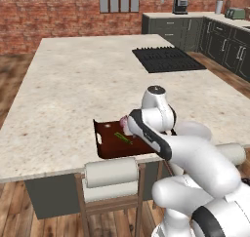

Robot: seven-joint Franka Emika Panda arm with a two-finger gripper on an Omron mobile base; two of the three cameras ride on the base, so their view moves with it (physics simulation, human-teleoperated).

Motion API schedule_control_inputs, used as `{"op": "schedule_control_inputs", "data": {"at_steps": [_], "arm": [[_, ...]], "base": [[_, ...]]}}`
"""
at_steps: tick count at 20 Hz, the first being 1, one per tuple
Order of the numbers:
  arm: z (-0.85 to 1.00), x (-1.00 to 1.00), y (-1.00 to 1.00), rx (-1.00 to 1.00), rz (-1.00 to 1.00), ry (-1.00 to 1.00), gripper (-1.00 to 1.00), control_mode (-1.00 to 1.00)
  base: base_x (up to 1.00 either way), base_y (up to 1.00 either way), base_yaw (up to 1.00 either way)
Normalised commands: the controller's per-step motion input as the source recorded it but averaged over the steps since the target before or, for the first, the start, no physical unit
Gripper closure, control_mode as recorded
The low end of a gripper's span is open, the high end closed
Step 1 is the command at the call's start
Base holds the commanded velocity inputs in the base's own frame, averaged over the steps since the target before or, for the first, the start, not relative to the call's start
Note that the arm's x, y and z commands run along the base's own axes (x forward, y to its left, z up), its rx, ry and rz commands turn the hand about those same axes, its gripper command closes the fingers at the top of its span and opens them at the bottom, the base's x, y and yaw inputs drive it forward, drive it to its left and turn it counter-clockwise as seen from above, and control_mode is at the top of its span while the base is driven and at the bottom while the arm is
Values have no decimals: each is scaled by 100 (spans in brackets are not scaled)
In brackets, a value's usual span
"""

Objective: Create a steak meal by picking up the steak and asparagus from the tray and placing them on the plate. Leave the pomegranate on the tray.

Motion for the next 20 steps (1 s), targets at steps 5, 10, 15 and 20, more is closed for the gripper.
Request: {"op": "schedule_control_inputs", "data": {"at_steps": [5, 10, 15, 20], "arm": [[-30, 48, 14, 0, 0, 7, -100, -100], [-28, 45, 6, 0, 0, 5, -100, -100], [-28, 45, 2, 0, 0, 3, -100, -100], [-35, 40, 8, 0, 0, 2, -100, -100]], "base": [[0, 0, 0], [0, 0, 0], [0, 0, 0], [0, 0, 0]]}}
